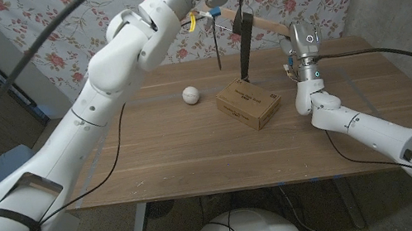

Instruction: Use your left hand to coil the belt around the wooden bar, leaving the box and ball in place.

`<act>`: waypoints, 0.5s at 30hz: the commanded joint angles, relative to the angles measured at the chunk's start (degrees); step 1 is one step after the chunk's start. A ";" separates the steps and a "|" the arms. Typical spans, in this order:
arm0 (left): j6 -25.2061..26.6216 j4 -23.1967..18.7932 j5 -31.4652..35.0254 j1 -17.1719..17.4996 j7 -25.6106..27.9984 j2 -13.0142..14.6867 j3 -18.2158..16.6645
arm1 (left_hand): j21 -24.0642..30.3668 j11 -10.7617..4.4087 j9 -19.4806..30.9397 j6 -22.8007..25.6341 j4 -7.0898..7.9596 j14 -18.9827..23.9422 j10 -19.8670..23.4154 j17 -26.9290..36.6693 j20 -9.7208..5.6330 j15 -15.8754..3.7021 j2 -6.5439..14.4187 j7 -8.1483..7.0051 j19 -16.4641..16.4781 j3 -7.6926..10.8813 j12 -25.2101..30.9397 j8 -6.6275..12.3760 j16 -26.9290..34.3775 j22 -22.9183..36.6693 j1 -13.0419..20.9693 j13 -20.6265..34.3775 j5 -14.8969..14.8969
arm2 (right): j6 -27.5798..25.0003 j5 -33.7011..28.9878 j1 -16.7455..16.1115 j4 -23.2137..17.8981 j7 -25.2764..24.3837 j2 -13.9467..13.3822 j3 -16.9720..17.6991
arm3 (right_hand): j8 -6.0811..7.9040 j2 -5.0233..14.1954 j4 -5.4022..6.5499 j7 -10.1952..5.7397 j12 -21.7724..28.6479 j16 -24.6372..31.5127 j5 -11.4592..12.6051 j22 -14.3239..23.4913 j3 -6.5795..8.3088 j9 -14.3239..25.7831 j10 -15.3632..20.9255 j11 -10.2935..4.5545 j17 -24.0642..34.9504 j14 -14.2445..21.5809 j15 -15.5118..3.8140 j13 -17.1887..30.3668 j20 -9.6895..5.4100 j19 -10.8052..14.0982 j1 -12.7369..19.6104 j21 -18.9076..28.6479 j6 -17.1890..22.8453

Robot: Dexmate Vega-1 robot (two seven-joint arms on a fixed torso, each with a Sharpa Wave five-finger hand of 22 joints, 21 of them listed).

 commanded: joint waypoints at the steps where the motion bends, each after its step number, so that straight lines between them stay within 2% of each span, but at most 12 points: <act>1: 0.18 3.85 0.80 -7.31 3.24 -3.12 1.18 | 0.41 -2.39 1.99 2.01 -0.45 1.13 3.12 0.26 -0.61 -1.99 1.59 -0.37 1.13 0.26 -0.24 5.28 -0.07 0.38 2.41 -0.15 0.25 | 0.93 -1.33 -1.07 -0.19 -0.19 -0.87 -0.64 | -0.22 3.43 2.11 -0.43 -0.16 0.37 0.24 -0.02 2.00 0.02 -0.29 -0.06 0.16 -0.37 -5.54 -0.07 -8.42 -0.43 3.44 -0.24 1.01; 8: 0.98 8.19 0.91 -12.46 5.28 -5.61 2.46 | 0.17 -2.37 1.28 2.24 -0.40 1.24 3.31 0.36 -0.90 -1.88 1.28 -0.37 1.03 0.42 -0.51 5.07 -0.43 0.33 2.44 -0.50 0.30 | 1.11 -1.87 -1.05 0.62 -0.38 -0.64 -0.87 | -0.21 3.43 2.17 -0.42 -0.15 0.36 0.28 -0.01 1.92 0.03 -0.27 0.02 0.16 -0.35 -5.55 -0.03 -8.41 -0.59 3.45 -0.40 1.08; 15: 2.11 14.26 1.36 -18.77 5.78 -8.13 4.48 | 0.02 -2.31 0.78 2.35 -0.35 1.37 3.46 0.46 -1.02 -1.88 1.17 -0.27 1.01 0.50 -0.57 4.89 -0.64 0.20 2.47 -0.49 0.30 | 2.94 -6.64 -1.54 3.99 -0.38 1.65 1.33 | -0.24 3.34 2.26 -0.57 -0.12 0.31 0.37 -0.01 1.76 0.04 -0.28 0.00 0.17 -0.40 -5.55 0.09 -8.47 -0.83 3.44 -0.65 1.07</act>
